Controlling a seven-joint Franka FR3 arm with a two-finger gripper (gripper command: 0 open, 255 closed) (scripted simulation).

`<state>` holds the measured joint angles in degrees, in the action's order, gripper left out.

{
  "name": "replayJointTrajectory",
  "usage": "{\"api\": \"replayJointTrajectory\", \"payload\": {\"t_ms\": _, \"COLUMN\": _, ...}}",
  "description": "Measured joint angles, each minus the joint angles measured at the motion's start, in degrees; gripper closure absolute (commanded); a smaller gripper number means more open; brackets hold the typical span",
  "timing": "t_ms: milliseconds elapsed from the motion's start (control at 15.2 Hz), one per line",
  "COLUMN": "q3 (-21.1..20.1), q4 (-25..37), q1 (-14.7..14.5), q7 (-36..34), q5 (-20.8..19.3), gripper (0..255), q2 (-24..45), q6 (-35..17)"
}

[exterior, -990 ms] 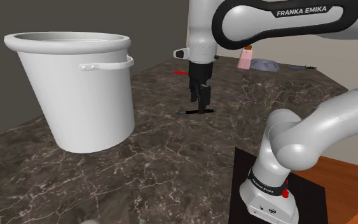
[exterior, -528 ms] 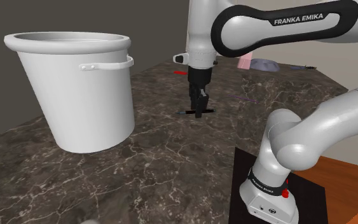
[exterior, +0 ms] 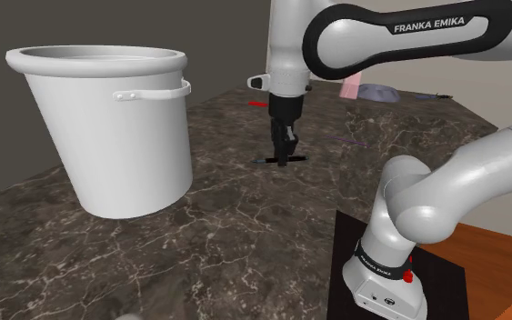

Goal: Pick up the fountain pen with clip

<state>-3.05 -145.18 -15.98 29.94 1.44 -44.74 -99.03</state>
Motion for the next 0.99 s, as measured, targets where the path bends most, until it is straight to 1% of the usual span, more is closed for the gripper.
{"api": "replayJointTrajectory", "payload": {"t_ms": 264, "q3": 0.1, "q4": 2.3, "q1": 0.2, "q7": 0.1, "q5": -0.4, "gripper": 255, "q2": 0.5, "q6": 2.5}}
{"api": "replayJointTrajectory", "payload": {"t_ms": 990, "q3": 0.3, "q4": 11.4, "q1": 0.3, "q7": 0.1, "q5": -0.6, "gripper": 255, "q2": 1.7, "q6": 10.4}}
